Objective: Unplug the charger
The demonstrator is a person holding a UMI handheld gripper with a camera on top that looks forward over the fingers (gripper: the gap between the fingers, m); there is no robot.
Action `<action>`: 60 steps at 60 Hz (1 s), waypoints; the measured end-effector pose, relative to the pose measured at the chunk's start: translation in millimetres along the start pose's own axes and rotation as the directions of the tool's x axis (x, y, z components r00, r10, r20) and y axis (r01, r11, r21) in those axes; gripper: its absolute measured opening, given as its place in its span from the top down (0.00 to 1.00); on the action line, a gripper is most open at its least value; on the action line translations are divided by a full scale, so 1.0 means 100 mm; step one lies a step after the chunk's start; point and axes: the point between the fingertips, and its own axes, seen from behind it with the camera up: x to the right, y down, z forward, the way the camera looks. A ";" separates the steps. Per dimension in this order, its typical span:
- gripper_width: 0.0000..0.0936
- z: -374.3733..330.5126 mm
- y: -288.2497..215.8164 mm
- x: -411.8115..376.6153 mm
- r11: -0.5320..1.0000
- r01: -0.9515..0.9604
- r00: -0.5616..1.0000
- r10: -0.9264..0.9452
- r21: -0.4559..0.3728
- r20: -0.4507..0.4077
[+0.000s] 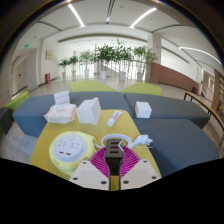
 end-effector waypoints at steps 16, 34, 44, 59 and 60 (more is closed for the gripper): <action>0.79 0.31 0.46 0.08 0.989 0.028 1.000 -0.028 -0.143 -0.001; 0.10 -0.01 0.40 0.15 0.981 -0.071 0.997 0.074 -0.181 0.011; 0.10 -0.66 0.16 0.10 0.991 -0.029 0.999 0.034 -0.132 0.040; 0.09 -1.81 0.02 -0.06 0.999 0.033 0.997 -0.030 -0.039 0.075; 0.09 -1.88 0.02 -0.08 0.999 0.033 0.996 -0.030 -0.037 0.079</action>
